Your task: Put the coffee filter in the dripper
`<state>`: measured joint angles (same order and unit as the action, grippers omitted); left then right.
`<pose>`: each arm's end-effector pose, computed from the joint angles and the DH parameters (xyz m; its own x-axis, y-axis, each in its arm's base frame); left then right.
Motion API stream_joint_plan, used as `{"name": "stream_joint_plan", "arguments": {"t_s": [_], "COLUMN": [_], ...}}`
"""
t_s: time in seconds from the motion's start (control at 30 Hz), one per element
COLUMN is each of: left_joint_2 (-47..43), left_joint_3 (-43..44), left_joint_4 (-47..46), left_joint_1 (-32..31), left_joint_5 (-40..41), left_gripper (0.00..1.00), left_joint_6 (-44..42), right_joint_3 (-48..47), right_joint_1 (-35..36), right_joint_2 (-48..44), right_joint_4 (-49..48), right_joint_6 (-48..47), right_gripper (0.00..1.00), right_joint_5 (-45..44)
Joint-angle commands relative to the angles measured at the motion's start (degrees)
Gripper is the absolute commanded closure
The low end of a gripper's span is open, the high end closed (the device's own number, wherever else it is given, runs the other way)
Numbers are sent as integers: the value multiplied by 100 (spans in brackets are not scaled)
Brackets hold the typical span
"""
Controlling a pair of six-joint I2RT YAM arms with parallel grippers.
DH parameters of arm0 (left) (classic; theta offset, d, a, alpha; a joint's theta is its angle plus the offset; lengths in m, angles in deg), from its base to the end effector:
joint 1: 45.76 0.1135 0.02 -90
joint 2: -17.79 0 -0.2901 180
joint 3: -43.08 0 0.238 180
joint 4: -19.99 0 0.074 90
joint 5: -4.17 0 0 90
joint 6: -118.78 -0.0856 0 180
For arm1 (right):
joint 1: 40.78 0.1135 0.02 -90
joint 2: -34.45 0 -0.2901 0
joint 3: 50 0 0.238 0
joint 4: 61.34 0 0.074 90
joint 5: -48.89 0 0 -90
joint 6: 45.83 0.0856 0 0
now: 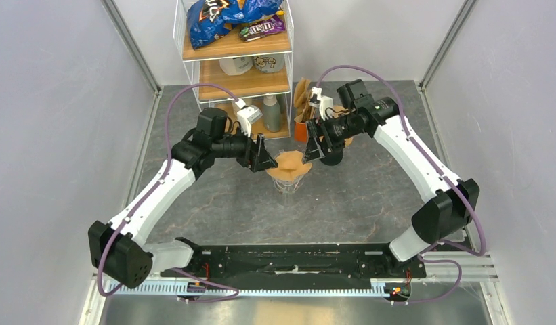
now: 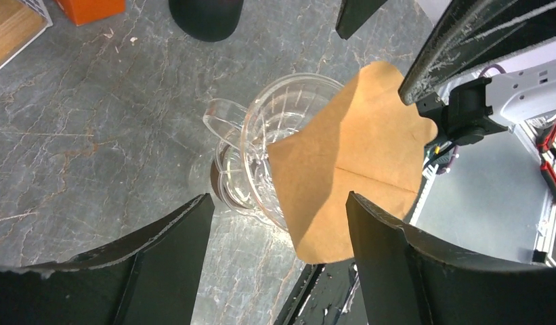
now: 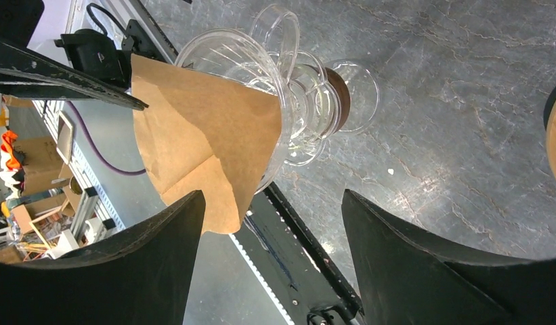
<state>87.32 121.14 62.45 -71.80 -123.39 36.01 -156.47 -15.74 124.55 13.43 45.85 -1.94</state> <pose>0.2211 -0.1661 0.3414 -0.5985 0.1814 -0.7803 0.7329 0.5171 -0.4420 0.2692 0.1854 0.3511 -0.7898 -0.3439 -0.5080 -0.6051 0.5727 0.5531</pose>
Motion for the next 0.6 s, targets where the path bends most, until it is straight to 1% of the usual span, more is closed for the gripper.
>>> {"name": "stream_joint_plan", "arguments": {"t_s": [0.0, 0.2, 0.3, 0.4, 0.57], "left_joint_2": [130, 201, 227, 245, 237], "left_joint_3": [193, 313, 335, 245, 75], "left_joint_4": [-396, -360, -342, -332, -442], "left_joint_1": [-24, -280, -454, -563, -560], "left_joint_5": [160, 990, 1233, 1273, 1295], "left_gripper": [21, 22, 23, 23, 23], "left_joint_6": [262, 227, 186, 156, 291], "right_joint_3": [-117, -161, -166, -145, -181], "right_joint_1": [97, 257, 339, 361, 370], "right_joint_2": [101, 207, 264, 319, 413], "right_joint_4": [-176, -158, -171, -189, -198], "right_joint_6": [13, -39, -58, -62, -78], "right_gripper": [18, 18, 18, 18, 18], "right_joint_5": [-27, -303, -521, -544, -534]}}
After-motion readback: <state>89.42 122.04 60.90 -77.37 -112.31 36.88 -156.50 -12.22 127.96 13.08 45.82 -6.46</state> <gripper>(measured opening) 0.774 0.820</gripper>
